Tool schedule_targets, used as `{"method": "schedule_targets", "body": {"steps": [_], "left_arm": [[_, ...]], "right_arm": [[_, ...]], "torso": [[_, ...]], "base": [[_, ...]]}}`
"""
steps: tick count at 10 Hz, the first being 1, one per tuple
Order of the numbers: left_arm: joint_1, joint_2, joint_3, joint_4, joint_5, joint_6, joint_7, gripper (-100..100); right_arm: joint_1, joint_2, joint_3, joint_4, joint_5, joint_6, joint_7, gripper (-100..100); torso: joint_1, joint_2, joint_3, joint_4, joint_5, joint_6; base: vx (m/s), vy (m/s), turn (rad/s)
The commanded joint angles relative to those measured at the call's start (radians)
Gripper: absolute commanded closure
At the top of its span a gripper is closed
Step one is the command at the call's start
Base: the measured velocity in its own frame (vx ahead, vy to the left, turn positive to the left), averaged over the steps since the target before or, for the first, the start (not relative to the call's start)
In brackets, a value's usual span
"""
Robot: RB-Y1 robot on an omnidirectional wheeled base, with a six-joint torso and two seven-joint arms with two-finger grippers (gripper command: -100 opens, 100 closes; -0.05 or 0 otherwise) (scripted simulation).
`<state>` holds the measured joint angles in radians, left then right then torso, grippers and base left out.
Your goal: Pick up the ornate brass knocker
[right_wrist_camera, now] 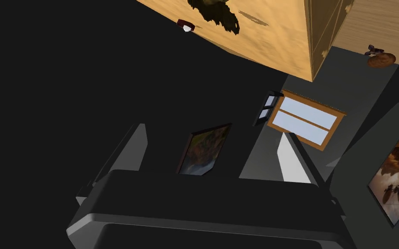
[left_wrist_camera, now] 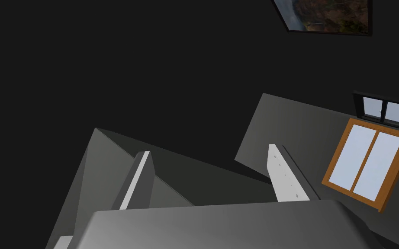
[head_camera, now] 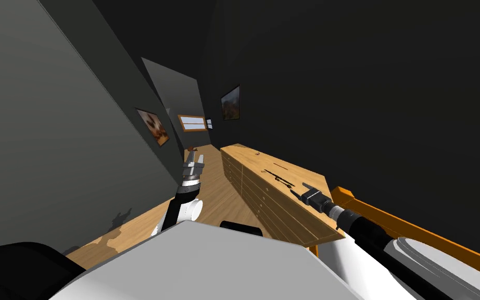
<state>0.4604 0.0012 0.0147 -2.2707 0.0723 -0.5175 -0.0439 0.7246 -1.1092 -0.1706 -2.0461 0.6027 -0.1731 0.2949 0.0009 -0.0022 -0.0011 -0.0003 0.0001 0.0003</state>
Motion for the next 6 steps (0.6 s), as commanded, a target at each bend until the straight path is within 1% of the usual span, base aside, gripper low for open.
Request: {"method": "schedule_targets", "body": {"steps": [1,2,4,5,6], "left_arm": [[0.0,0.0,0.0,0.0,0.0,0.0,0.0,0],[0.0,0.0,0.0,0.0,0.0,0.0,0.0,0],[0.0,0.0,0.0,0.0,0.0,0.0,0.0,0],[0.0,0.0,0.0,0.0,0.0,0.0,0.0,0],[0.0,0.0,0.0,0.0,0.0,0.0,0.0,0]], "right_arm": [[0.011,-0.05,0.003,0.021,0.033,0.014,-0.002,-100],[0.011,-0.067,0.003,0.021,0.033,0.014,-0.002,-100],[0.029,-0.135,0.007,0.045,0.074,0.027,-0.007,-100],[0.029,-0.143,0.007,0.045,0.074,0.027,-0.007,-100],[0.037,-0.178,0.011,0.057,0.093,0.032,-0.011,-100]], "torso": [[0.0,0.0,0.0,0.0,0.0,0.0],[0.001,-0.001,-0.001,0.0,0.0,0.0],[0.0,-0.002,-0.001,0.0,0.0,0.0],[0.0,-0.002,-0.001,-0.001,0.0,0.0],[0.0,-0.002,-0.001,0.0,0.0,0.001]], "base": [[0.045,0.038,0.147],[0.042,0.025,0.052],[0.057,0.022,0.11],[0.05,0.015,0.036],[0.062,0.018,0.082]]}}
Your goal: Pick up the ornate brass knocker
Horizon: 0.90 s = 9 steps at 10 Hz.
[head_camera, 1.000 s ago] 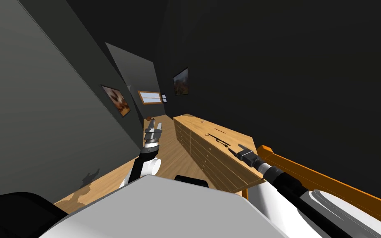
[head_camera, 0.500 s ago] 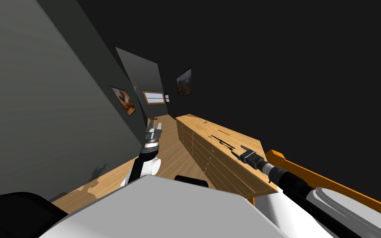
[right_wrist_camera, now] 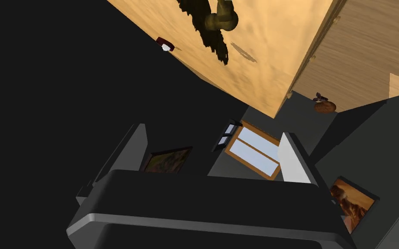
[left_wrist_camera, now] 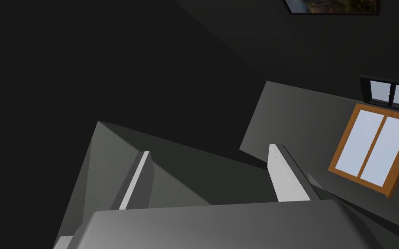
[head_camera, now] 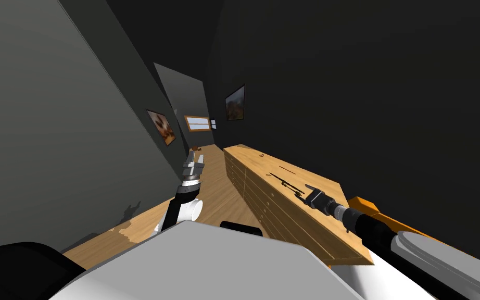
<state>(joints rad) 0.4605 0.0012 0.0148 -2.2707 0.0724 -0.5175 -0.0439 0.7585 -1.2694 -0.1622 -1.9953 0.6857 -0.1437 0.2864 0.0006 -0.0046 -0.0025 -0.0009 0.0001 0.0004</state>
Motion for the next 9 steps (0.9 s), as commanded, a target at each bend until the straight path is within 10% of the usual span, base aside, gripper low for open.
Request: {"method": "schedule_targets", "body": {"steps": [1,9], "left_arm": [[0.0,0.0,0.0,0.0,0.0,0.0,0.0,0],[0.0,0.0,0.0,0.0,0.0,0.0,0.0,0]], "right_arm": [[0.012,-0.05,0.006,0.017,0.027,0.008,-0.008,-100],[0.098,-0.25,0.094,0.098,0.137,0.024,-0.08,-100]], "torso": [[0.0,0.0,0.0,0.0,0.0,0.0],[0.002,-0.007,-0.004,-0.002,0.0,0.0]], "base": [[0.085,0.026,0.115],[0.136,0.028,0.074]]}}
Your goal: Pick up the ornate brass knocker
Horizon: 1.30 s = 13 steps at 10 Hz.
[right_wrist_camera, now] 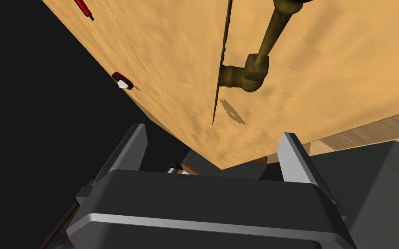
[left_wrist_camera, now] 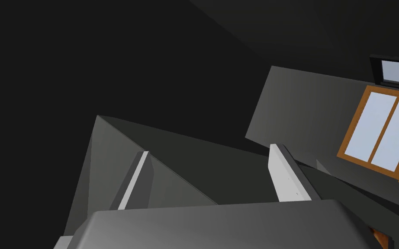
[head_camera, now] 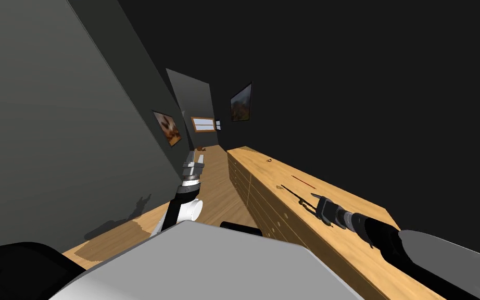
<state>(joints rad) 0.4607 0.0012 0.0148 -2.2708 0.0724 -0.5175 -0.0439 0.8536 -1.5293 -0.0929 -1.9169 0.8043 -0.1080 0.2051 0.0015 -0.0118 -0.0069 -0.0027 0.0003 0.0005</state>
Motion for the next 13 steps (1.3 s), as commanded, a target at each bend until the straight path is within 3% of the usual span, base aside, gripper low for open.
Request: {"method": "schedule_targets", "body": {"steps": [1,2,3,4,5,7,8,9,13], "left_arm": [[0.0,0.0,0.0,0.0,0.0,0.0,0.0,0],[0.0,0.0,0.0,0.0,0.0,0.0,0.0,0],[0.0,0.0,0.0,0.0,0.0,0.0,0.0,0],[0.0,0.0,0.0,0.0,0.0,0.0,0.0,0],[0.0,0.0,0.0,0.0,0.0,0.0,0.0,0],[0.0,0.0,0.0,0.0,0.0,0.0,0.0,0],[0.0,0.0,0.0,0.0,0.0,0.0,0.0,0],[0.0,0.0,0.0,0.0,0.0,0.0,0.0,0],[0.0,0.0,0.0,0.0,0.0,0.0,0.0,0]], "right_arm": [[0.011,0.005,0.035,0.024,0.022,-0.013,-0.002,-100],[0.027,0.003,0.055,0.028,0.026,-0.018,-0.006,-100],[0.037,0.001,0.034,0.009,0.023,-0.003,-0.005,-100],[0.04,0.0,0.034,0.008,0.023,-0.002,-0.006,0],[0.03,0.032,0.055,0.021,0.031,0.003,0.01,-100],[0.02,0.064,0.075,0.034,0.038,0.008,0.025,-100],[0.017,0.05,0.077,0.027,0.035,0.012,0.016,-100],[0.015,0.051,0.079,0.029,0.036,0.012,0.018,100],[0.018,0.053,0.081,0.03,0.033,0.012,0.013,100]], "torso": [[0.0,0.0,0.0,0.0,0.0,0.0],[-0.001,0.001,0.001,0.0,-0.001,0.001],[-0.001,0.005,0.003,0.001,0.0,0.001],[-0.001,0.009,0.005,0.002,0.0,0.001],[-0.001,0.011,0.006,0.003,0.0,0.001],[-0.001,0.01,0.006,0.002,-0.001,0.0],[-0.002,0.01,0.006,0.002,-0.001,0.001],[-0.001,0.011,0.006,0.003,0.0,0.001],[-0.002,0.013,0.008,0.004,-0.001,-0.002]], "base": [[0.15,0.013,0.04],[0.086,0.013,0.005],[0.028,0.006,-0.002],[0.008,0.001,0.002],[0.031,0.005,0.137],[0.043,0.002,0.108],[0.019,0.0,0.014],[0.0,0.0,0.0],[0.0,0.0,-0.008]]}}
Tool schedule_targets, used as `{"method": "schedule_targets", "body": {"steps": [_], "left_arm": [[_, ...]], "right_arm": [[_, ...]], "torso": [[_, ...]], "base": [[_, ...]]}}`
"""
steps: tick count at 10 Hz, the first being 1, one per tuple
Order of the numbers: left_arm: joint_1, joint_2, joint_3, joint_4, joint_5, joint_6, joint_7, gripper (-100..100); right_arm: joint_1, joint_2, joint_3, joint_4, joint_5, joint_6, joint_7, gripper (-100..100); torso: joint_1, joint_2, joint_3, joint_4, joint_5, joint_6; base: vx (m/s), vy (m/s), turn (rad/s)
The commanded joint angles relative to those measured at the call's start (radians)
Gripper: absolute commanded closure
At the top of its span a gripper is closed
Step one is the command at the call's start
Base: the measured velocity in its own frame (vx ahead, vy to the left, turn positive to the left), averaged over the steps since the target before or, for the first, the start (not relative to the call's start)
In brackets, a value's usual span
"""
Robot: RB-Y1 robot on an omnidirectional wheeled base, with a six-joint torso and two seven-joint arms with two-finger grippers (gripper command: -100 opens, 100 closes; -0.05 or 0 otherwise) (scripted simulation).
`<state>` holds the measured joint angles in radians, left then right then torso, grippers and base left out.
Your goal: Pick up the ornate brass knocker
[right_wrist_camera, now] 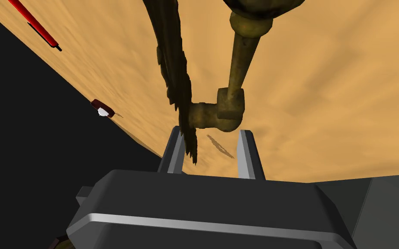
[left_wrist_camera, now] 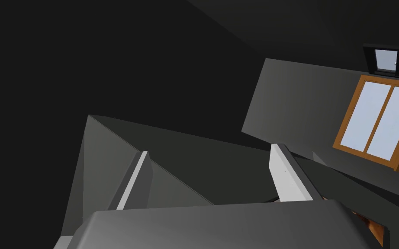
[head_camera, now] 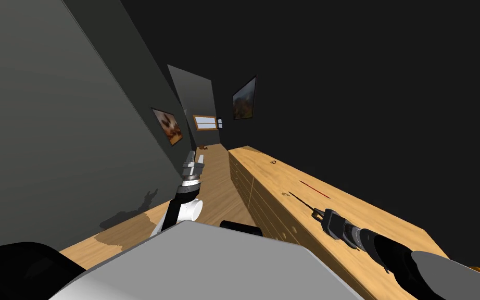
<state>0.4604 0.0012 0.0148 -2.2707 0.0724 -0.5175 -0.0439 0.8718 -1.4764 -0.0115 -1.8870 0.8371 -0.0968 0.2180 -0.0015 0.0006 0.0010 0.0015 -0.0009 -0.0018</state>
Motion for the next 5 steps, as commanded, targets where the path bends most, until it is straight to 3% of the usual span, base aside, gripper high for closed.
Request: {"method": "schedule_targets", "body": {"steps": [1,2,4,5], "left_arm": [[0.0,0.0,0.0,0.0,0.0,0.0,0.0,0],[0.0,0.0,0.0,0.0,0.0,0.0,0.0,0],[0.0,0.0,0.0,0.0,0.0,0.0,0.0,0],[0.0,0.0,0.0,0.0,0.0,0.0,0.0,0]], "right_arm": [[0.0,0.0,0.0,0.0,0.0,0.0,0.0,0],[0.014,-0.027,-0.031,-0.012,-0.004,-0.009,-0.006,100],[0.022,-0.03,-0.038,-0.017,-0.004,-0.01,-0.006,100],[0.022,-0.032,-0.038,-0.018,-0.005,-0.009,-0.008,0]], "torso": [[0.0,0.0,0.0,0.0,0.0,0.0],[0.0,0.0,0.0,0.0,0.0,0.0],[-0.001,0.003,0.002,0.001,0.0,0.001],[-0.001,0.002,0.001,0.001,0.0,0.0]], "base": [[0.0,0.0,0.0],[-0.024,-0.002,-0.11],[-0.036,-0.003,-0.092],[0.0,0.0,0.0]]}}
